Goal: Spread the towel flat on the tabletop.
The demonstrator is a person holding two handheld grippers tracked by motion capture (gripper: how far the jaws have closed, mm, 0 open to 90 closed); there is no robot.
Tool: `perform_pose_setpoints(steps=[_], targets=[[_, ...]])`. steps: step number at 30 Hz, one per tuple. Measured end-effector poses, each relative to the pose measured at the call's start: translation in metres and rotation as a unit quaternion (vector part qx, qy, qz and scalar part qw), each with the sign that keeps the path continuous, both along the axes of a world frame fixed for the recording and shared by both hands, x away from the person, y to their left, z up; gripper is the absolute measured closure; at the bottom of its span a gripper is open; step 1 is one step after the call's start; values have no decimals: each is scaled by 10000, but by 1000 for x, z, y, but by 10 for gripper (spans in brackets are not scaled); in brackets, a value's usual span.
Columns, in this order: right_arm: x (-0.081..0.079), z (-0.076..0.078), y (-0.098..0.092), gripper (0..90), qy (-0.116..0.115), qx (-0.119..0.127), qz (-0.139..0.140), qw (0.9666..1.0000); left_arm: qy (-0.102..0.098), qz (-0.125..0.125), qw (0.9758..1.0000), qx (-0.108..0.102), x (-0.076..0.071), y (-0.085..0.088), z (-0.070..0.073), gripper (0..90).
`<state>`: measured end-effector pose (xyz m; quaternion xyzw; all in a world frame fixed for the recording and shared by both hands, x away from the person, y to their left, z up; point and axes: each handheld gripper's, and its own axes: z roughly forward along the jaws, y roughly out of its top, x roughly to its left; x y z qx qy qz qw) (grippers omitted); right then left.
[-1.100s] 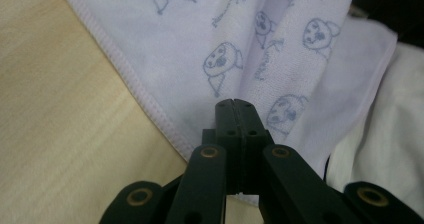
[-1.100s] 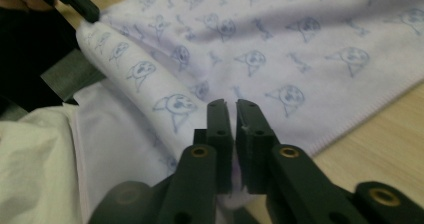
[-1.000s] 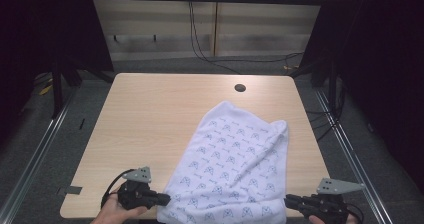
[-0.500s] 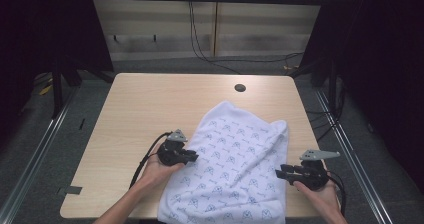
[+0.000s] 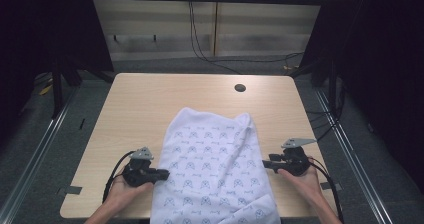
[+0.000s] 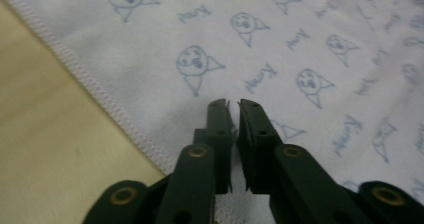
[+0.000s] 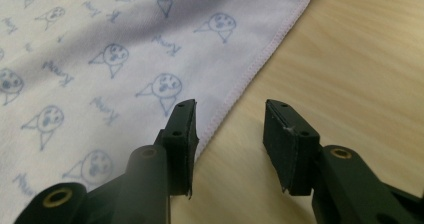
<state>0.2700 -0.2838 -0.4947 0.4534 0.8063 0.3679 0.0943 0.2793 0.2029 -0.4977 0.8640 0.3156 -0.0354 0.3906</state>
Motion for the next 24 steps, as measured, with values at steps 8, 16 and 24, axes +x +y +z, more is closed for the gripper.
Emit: perform_pose_setpoints(steps=[8, 16, 24], targets=[[26, -4, 41, 595, -166, -355, 320, 9987, -243, 226, 9992, -244, 19, -6, 4, 702], [39, 2, 30, 876, -454, -409, -229, 9979, -655, 650, 9956, 174, 55, -28, -4, 705], [19, 2, 15, 877, -212, -233, -151, 9994, -643, 388, 9971, 110, 51, -23, -6, 875]])
